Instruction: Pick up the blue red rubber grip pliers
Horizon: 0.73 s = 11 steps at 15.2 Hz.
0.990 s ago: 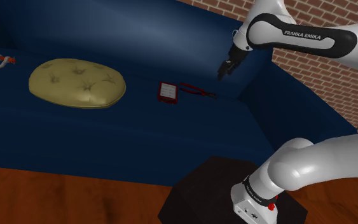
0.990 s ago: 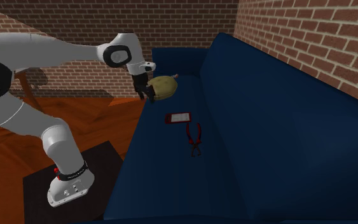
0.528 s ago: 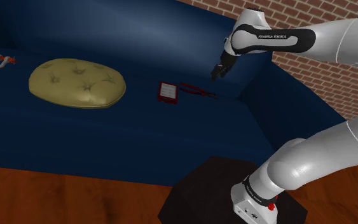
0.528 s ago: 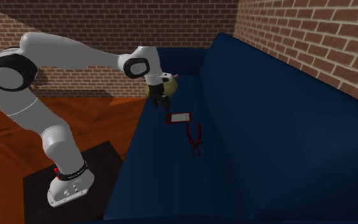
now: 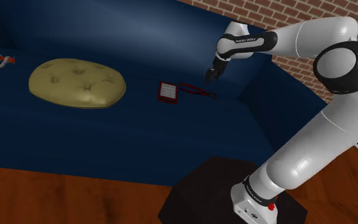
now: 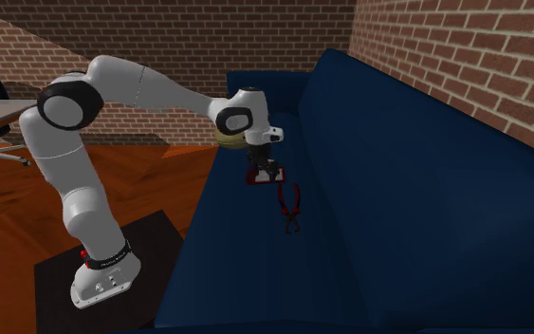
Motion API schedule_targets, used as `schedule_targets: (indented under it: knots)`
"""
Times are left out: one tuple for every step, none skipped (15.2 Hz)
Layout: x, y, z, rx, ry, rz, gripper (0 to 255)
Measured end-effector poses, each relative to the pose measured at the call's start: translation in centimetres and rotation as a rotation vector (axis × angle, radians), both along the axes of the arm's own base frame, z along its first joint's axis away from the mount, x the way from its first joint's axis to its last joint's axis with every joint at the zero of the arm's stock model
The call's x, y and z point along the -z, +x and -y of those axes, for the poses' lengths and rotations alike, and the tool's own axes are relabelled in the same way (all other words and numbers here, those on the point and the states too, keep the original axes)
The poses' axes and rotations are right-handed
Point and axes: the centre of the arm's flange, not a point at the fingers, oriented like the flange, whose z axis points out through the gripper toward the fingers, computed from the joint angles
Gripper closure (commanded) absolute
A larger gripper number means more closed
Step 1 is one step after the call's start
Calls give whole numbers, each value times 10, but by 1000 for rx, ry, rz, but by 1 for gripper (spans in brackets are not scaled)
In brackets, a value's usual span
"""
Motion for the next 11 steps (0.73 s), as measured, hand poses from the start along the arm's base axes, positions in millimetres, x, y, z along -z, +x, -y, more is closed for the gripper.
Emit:
schedule_targets:
  knots:
    - [10,6,10,4,1,-3,0]
    - [18,13,19,7,3,-7,0]
    - [26,23,25,11,4,-10,0]
    - [32,28,32,14,5,-13,0]
    - [41,36,41,18,6,-15,0]
    - [51,43,49,22,8,-19,0]
    - [58,50,59,25,9,-23,0]
    - [66,56,66,29,10,-26,0]
    - [74,65,74,32,12,-29,0]
    - [81,72,81,35,13,-33,0]
    - [91,79,91,39,15,-35,0]
